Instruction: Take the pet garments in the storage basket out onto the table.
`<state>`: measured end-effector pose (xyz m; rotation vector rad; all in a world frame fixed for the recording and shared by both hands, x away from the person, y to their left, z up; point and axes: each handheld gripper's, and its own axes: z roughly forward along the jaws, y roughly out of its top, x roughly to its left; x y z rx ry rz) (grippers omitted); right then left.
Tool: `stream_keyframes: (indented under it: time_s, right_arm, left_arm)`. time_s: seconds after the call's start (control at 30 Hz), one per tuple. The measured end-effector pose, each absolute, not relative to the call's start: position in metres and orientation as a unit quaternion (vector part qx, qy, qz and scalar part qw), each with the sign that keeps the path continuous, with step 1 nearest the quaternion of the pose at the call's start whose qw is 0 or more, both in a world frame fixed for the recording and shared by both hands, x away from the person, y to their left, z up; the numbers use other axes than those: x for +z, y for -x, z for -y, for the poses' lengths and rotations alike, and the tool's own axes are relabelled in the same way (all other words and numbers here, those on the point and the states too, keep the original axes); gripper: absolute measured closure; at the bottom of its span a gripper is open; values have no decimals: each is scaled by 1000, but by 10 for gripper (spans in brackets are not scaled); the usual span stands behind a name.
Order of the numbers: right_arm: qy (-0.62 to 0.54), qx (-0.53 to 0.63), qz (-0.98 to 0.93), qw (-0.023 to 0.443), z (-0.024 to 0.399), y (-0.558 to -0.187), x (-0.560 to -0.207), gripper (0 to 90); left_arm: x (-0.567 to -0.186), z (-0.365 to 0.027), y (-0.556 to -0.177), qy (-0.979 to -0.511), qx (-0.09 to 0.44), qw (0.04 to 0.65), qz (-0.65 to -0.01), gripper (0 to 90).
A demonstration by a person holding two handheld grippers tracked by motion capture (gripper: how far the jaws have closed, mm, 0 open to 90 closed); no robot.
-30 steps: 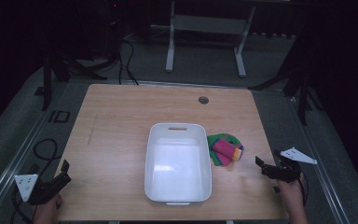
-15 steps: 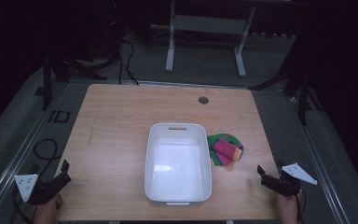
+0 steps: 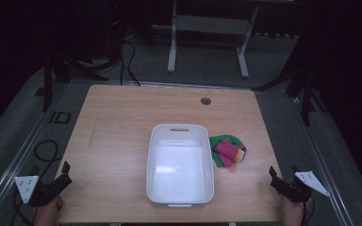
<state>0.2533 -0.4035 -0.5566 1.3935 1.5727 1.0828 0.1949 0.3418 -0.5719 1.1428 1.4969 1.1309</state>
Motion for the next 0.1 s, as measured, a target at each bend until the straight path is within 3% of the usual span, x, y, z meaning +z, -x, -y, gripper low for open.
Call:
stream_keyframes:
  time_s: [0.1]
  right_arm:
    - [-548, 423, -615, 378, 404, -254, -556, 132]
  left_arm:
    - [-572, -342, -195, -463, 458, 455, -607, 18]
